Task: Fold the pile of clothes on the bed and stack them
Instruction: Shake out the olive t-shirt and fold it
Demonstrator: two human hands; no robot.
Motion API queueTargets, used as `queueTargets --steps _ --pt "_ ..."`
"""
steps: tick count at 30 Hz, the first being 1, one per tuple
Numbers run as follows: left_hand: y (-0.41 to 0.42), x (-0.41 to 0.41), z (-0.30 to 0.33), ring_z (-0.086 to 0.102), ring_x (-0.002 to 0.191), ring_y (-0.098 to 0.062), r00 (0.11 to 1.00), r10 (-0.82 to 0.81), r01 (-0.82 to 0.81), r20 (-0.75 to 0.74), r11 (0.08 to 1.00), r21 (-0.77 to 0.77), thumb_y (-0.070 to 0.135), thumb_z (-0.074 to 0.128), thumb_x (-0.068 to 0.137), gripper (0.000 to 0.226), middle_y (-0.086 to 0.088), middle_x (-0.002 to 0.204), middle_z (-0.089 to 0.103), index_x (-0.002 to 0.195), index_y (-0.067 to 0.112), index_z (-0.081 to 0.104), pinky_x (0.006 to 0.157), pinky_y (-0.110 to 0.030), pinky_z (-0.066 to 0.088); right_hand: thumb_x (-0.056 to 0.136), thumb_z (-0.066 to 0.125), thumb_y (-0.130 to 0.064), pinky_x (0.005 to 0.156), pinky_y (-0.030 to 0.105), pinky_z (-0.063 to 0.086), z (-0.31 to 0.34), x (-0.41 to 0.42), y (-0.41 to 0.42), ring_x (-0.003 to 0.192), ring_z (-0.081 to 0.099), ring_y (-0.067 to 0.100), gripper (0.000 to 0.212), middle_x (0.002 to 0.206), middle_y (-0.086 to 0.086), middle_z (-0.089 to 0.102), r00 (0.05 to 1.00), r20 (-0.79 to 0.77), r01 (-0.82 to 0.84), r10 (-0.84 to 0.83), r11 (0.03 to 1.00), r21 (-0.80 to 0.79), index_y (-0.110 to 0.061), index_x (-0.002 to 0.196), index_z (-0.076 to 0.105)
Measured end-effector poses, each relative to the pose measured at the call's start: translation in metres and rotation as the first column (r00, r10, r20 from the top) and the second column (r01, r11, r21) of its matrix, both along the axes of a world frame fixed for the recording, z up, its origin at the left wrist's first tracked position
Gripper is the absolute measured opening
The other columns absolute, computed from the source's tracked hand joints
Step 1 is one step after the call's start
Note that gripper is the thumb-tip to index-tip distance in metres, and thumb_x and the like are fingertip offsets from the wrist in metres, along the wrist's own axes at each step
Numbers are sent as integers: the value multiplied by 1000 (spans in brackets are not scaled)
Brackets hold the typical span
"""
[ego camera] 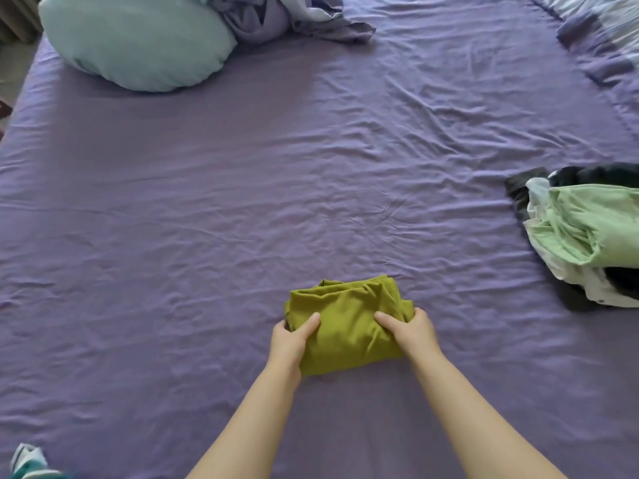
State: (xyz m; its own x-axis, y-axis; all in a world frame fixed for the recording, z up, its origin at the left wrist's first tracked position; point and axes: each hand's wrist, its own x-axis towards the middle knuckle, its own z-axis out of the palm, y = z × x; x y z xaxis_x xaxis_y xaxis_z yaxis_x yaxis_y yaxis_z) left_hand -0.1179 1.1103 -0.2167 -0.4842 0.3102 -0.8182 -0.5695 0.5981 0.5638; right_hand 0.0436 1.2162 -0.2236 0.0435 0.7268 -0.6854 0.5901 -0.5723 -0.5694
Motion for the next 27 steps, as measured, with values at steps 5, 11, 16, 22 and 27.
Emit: queueTargets --steps 5,11,16,22,27 --pt "24 8 26 66 88 -25 999 37 -40 24 993 110 37 69 85 33 -10 101 69 105 11 63 70 -33 54 77 78 -23 69 31 47 35 19 18 81 61 21 29 91 11 69 951 -278 144 -134 989 16 -4 94 66" --pt "95 62 72 63 96 -25 980 -58 101 -192 969 225 56 52 90 43 -5 102 65 104 16 58 91 -45 51 80 74 -36 67 28 42 98 85 83 70 53 12 28 73 -2 60 949 -312 152 -32 918 367 -11 79 62" --pt "167 154 105 58 84 -24 901 -120 236 -418 942 238 63 37 91 48 -1 84 60 81 18 52 76 -38 46 83 67 -48 53 12 39 134 179 146 56 51 -4 35 66 -7 58 973 -232 153 -21 808 569 -16 73 57" --pt "260 263 134 52 69 -18 871 -171 325 -460 903 280 66 39 90 55 1 73 54 72 15 48 63 -35 40 90 53 -53 66 30 34 164 300 228 75 50 19 44 79 2 56 998 -62 46 -5 722 690 -9 89 58" --pt "325 313 141 57 77 -18 878 -220 364 -425 884 295 62 45 91 44 0 82 59 81 19 51 66 -33 43 95 47 -49 67 30 30 165 353 292 81 50 22 41 83 3 56 997 41 13 -60 699 715 -10 89 58"
